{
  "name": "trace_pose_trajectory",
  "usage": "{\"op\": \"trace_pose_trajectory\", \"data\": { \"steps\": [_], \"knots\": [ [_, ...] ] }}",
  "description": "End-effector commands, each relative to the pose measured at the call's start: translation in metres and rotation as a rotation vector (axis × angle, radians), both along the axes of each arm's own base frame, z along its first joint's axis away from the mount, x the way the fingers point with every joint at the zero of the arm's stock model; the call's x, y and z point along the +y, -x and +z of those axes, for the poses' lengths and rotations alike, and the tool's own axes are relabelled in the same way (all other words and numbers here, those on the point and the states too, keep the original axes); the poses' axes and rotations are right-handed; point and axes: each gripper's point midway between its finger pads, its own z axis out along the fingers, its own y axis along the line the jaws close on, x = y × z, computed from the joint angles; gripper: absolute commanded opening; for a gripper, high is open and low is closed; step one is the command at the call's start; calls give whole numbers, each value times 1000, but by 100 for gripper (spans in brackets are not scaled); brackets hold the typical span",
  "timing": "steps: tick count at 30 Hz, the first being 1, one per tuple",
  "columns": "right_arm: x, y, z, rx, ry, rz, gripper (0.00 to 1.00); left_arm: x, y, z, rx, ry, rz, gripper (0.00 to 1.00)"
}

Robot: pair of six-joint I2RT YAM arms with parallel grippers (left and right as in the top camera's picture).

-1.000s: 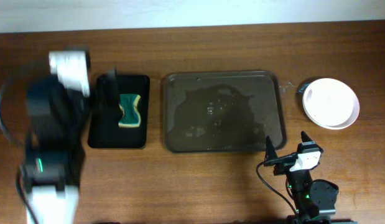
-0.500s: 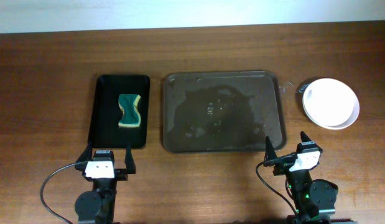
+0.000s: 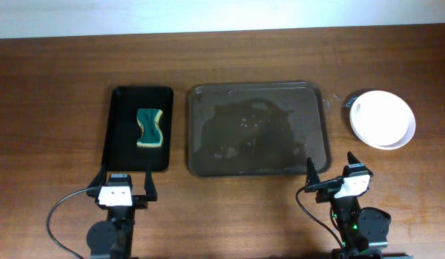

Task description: Clean dirty plates on tray and stack at the side

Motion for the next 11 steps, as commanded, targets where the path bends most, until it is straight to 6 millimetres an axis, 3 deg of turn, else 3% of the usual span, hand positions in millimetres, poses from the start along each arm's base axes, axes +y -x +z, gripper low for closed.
{"op": "trace_pose_trajectory", "data": {
  "steps": [1,11],
  "knots": [
    [1,0,-3,6,-8,4,99,2,0,-1,-1,-20,7,100],
    [1,0,-3,6,-8,4,99,2,0,-1,-1,-20,7,99]
  ]
}}
